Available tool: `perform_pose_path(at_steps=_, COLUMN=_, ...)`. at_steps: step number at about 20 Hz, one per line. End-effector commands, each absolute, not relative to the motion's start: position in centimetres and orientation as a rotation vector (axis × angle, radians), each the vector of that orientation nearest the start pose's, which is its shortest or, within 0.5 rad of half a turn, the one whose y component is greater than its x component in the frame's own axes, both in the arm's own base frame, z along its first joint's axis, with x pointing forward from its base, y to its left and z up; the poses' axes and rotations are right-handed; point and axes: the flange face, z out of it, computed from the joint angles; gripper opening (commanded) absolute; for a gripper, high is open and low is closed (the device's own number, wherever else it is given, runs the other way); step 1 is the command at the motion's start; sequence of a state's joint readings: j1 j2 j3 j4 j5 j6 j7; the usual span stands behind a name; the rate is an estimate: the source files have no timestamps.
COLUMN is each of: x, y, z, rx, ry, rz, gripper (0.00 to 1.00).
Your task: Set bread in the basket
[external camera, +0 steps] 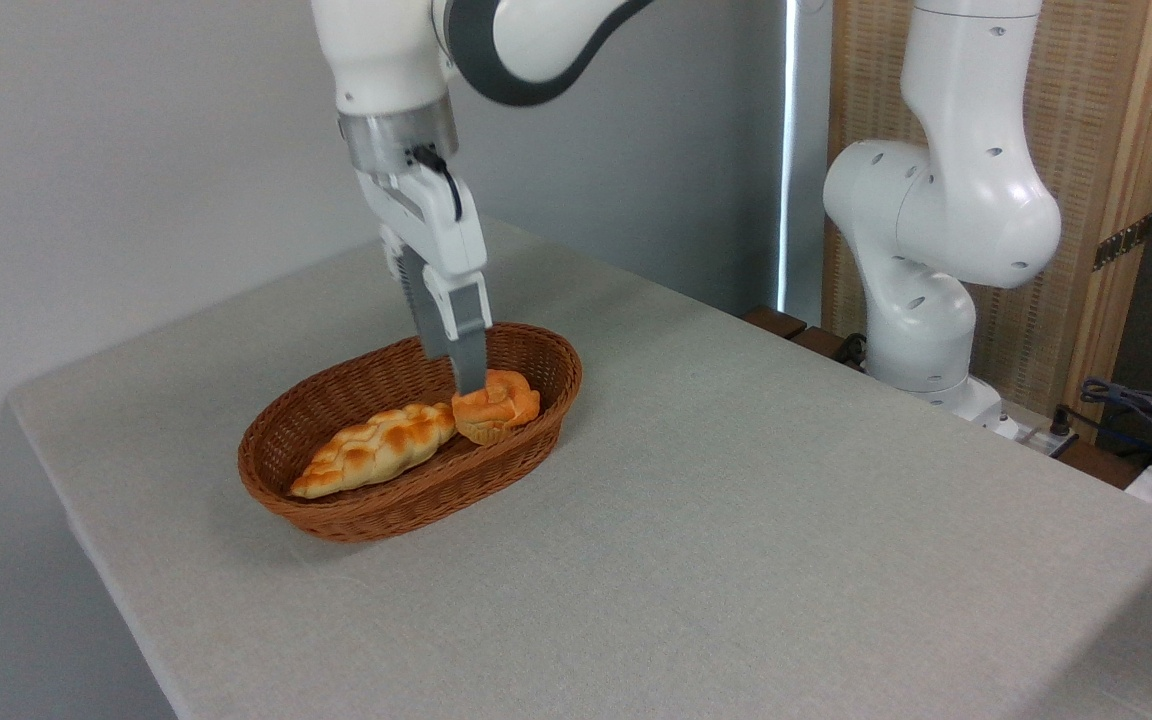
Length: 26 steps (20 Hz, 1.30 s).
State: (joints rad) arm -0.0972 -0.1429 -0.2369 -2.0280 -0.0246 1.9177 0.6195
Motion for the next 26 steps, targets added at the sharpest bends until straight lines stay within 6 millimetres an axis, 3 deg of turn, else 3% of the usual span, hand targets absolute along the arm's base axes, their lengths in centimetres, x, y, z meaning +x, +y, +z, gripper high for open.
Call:
perform_pose_path(at_steps=1, x=53.4, y=-15.3, z=55.7, rx=-2.858, ry=1.346, rz=0.008, gripper=1.0)
perform_pose_path(at_steps=6, x=56.6, y=-10.2, z=59.9, rx=-2.916, ry=1.221, rz=-0.049, gripper=1.0)
perform_pose_path(at_steps=12, x=56.3, y=-4.2, z=62.8, rx=-2.935, ry=1.224, rz=-0.041, gripper=1.0)
perform_pose_path(at_steps=17, x=55.8, y=-4.0, z=62.7, rx=-2.942, ry=1.254, rz=-0.041, gripper=1.0)
perform_pose_path(at_steps=20, x=54.7, y=-2.8, z=62.4, rx=-2.956, ry=1.229, rz=-0.039, gripper=1.0)
perform_pose_path(at_steps=26, x=54.6, y=-2.8, z=62.1, rx=-2.956, ry=1.231, rz=-0.028, gripper=1.0)
